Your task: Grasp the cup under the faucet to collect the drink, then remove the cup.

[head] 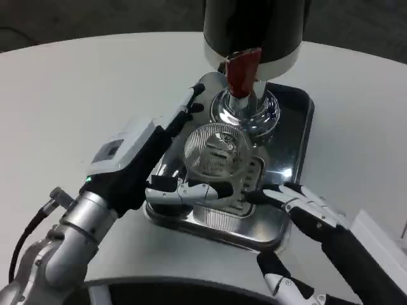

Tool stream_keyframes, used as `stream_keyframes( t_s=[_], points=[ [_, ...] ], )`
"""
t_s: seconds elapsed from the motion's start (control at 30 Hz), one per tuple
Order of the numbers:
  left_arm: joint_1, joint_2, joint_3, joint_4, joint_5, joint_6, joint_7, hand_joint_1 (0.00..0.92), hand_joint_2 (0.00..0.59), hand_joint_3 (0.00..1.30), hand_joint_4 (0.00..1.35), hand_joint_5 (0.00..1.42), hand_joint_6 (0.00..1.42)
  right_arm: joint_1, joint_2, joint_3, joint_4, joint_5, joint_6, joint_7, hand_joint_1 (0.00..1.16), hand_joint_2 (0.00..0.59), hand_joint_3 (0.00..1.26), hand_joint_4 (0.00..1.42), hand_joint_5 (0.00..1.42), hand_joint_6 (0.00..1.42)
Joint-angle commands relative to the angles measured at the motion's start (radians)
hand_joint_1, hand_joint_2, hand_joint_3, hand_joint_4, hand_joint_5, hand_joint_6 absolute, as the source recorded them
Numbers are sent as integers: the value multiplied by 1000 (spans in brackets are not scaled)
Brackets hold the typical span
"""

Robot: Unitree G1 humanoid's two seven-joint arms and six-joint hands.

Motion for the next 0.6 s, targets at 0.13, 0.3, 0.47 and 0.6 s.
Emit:
stream_keyframes(
  t_s=[0.13, 0.3, 0.47, 0.6],
  points=[
    [16, 11, -2, -6, 14, -7, 3, 531, 63, 0, 6, 165, 176, 9, 2, -4, 2, 11, 11, -11, 502, 521, 214, 106, 36, 0],
    [13, 9, -3, -5, 16, -5, 5, 537, 77, 0, 8, 175, 176, 5, 2, -3, 3, 15, 14, -10, 498, 523, 215, 106, 37, 0],
    [8, 6, -5, -2, 19, -4, 8, 542, 91, 0, 19, 179, 176, 4, 2, -2, 1, 17, 20, -10, 494, 524, 215, 106, 37, 0],
    [4, 2, -6, -3, 21, -1, 10, 543, 103, 0, 28, 180, 176, 2, 1, -3, 0, 20, 24, -9, 492, 524, 215, 106, 37, 0]
  ],
)
